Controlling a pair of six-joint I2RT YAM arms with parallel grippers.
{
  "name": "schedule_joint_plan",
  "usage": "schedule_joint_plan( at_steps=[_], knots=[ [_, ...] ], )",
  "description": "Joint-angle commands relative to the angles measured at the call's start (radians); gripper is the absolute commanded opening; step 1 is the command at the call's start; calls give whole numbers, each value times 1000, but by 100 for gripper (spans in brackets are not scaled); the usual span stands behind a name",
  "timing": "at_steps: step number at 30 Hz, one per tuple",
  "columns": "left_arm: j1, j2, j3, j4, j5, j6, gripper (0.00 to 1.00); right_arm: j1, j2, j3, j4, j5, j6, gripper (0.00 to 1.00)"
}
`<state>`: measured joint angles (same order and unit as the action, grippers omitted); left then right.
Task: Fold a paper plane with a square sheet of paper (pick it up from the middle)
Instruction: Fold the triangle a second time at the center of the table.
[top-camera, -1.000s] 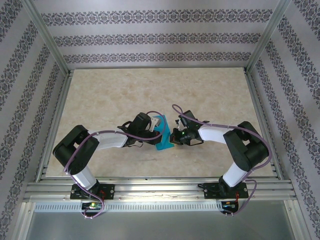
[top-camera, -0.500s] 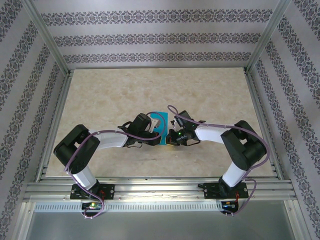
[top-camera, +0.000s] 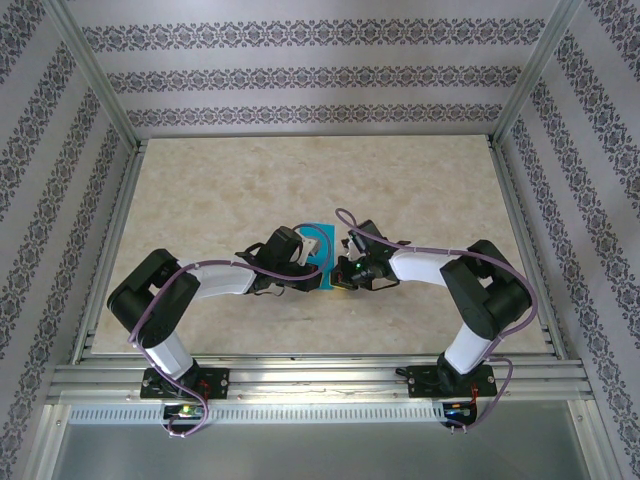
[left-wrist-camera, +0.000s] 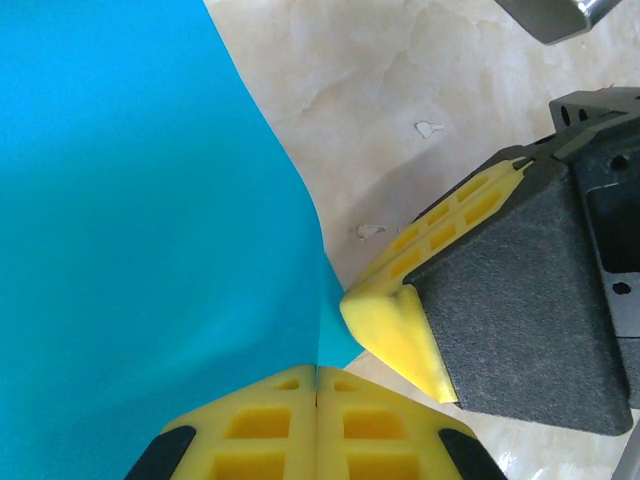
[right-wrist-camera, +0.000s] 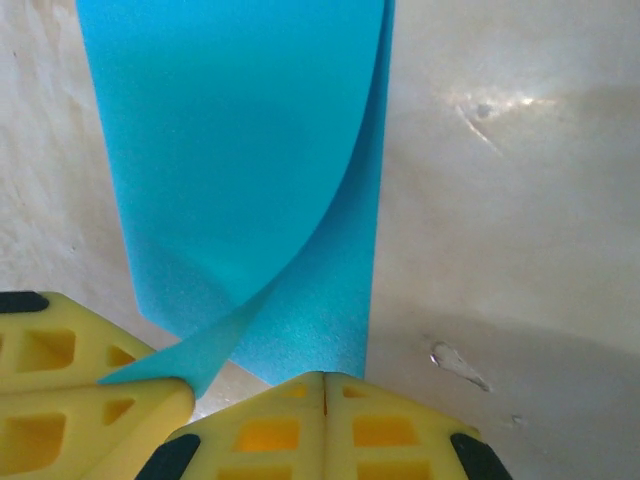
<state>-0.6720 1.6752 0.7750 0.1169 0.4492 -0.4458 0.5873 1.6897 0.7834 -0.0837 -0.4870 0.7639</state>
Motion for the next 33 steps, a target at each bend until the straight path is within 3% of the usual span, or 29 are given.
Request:
schedule_joint_plan(
  at_steps=[1,15,33],
  knots=[
    [11,-6,22,-17,27,7,2,13,15,32,30,-10,20,0],
    [26,-17,22,-24,5,6,2,-1,42,-13,-84,74,-42,0],
    [55,68,102,-111,-62,114,2,-57,13,4,-186,35,-174,0]
  ],
)
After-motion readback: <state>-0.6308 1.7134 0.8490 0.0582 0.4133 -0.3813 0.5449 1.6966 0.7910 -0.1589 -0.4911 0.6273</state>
